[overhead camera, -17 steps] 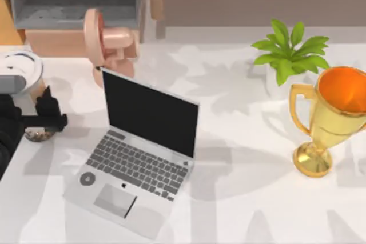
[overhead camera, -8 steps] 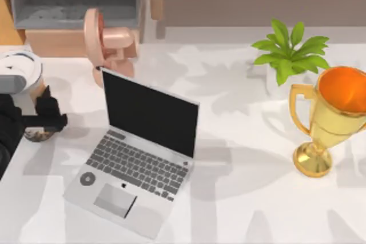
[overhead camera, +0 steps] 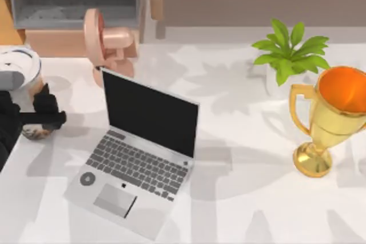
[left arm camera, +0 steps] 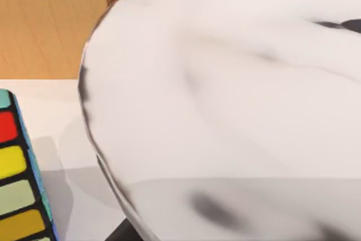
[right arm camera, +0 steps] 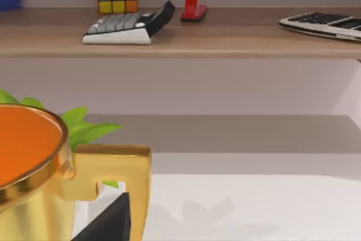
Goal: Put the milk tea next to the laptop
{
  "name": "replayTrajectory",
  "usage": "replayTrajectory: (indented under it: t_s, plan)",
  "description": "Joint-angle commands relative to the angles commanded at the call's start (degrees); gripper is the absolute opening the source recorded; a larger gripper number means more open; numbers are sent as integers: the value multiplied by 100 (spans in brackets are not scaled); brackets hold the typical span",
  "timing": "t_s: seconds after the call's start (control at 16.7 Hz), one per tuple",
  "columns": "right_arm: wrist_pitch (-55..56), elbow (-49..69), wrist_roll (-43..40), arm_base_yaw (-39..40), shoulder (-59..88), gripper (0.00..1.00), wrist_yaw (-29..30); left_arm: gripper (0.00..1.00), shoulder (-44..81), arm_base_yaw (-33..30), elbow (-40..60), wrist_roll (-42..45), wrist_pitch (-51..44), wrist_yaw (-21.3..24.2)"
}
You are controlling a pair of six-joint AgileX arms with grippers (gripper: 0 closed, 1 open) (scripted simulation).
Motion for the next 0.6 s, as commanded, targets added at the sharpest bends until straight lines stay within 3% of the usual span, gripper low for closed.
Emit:
replayTrajectory:
  t_s: [0.3,0.6]
  plan:
    - [0,0,0,0,0,100,0,0,-33,-27,37,-8,40,-44]
    - [0,0,0,0,0,100,0,0,-585,-628,785,-357,-279,-862]
